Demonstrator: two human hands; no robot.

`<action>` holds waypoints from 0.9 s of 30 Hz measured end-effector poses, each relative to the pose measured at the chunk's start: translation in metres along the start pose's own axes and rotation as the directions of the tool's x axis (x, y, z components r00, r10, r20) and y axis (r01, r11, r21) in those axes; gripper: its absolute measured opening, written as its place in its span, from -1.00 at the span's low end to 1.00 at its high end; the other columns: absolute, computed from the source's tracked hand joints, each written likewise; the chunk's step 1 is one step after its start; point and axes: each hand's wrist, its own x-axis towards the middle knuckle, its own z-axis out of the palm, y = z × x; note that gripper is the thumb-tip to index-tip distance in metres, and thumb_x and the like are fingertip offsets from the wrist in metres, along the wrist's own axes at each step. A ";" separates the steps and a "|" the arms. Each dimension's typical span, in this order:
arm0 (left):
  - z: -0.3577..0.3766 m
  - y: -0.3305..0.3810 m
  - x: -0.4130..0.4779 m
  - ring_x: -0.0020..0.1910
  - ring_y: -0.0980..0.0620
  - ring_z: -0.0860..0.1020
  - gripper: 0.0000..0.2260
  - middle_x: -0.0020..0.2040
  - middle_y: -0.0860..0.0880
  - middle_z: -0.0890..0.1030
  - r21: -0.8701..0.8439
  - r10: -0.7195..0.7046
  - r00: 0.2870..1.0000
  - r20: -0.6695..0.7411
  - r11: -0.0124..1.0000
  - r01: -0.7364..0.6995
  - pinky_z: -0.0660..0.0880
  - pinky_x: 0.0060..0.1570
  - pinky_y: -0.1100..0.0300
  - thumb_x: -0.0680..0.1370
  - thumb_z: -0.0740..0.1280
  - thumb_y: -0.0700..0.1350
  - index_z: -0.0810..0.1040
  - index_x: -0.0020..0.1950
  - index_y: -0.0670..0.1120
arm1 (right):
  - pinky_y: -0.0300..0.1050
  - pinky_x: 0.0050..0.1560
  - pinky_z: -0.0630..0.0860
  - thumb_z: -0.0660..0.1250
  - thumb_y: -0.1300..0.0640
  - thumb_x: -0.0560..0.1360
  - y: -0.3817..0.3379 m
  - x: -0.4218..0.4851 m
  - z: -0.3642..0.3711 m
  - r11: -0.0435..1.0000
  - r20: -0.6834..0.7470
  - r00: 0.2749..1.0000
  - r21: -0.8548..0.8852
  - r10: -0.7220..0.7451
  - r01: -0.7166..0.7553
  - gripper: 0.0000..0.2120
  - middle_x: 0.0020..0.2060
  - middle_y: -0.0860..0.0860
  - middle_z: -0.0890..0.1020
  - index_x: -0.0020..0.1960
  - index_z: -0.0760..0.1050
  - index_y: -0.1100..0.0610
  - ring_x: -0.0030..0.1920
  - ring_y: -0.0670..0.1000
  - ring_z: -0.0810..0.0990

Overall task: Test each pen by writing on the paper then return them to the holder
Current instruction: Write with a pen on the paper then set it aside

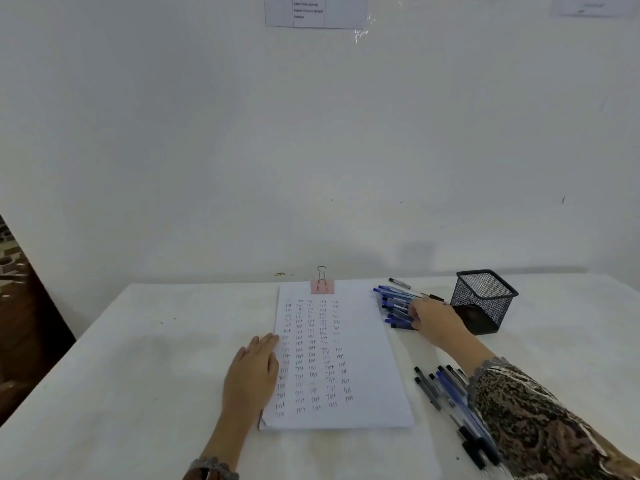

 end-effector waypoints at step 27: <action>-0.002 0.001 0.006 0.51 0.09 0.00 -0.42 0.52 0.08 0.09 0.140 -0.018 0.997 0.079 0.990 0.007 -0.09 0.47 0.14 0.51 -0.27 0.09 0.05 0.52 0.00 | -0.20 -0.29 0.46 -0.13 -0.21 0.60 -0.077 0.033 -0.014 -0.833 0.175 0.966 0.550 0.188 0.062 -0.39 -0.41 0.05 0.60 -0.03 0.54 0.18 -0.43 -0.01 0.50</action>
